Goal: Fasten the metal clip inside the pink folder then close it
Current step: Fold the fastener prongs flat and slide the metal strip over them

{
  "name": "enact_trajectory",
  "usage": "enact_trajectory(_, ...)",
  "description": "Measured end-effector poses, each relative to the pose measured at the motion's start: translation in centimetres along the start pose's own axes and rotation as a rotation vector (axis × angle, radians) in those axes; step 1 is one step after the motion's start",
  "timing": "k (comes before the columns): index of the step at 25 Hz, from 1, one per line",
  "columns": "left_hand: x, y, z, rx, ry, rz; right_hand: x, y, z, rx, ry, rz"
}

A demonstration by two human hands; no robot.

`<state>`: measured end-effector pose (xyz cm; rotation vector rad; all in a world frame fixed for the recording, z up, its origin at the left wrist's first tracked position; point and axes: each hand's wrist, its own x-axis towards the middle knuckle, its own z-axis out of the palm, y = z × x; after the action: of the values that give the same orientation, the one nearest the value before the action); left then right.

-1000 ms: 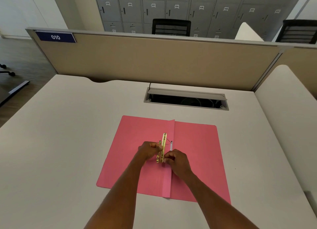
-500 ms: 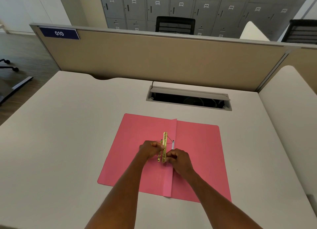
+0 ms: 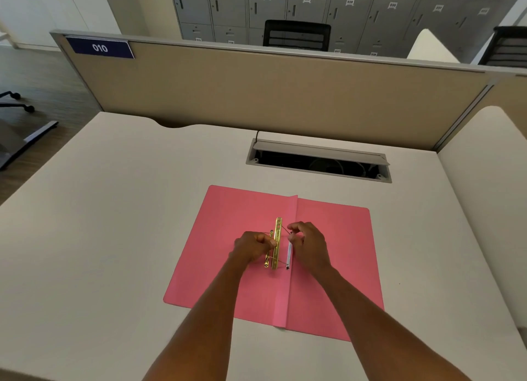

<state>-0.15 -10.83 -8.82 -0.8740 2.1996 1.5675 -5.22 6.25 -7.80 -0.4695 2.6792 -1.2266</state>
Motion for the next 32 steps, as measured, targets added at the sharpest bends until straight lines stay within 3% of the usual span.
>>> enact_trajectory(5, -0.4, 0.3, 0.0, 0.004, 0.013, 0.0, 2.4, -1.1, 0.9, 0.025, -0.105, 0.063)
enact_trajectory(32, -0.7, 0.5, 0.1, 0.146, 0.01, -0.07, 2.3, -0.4, 0.8, 0.142, -0.069, 0.117)
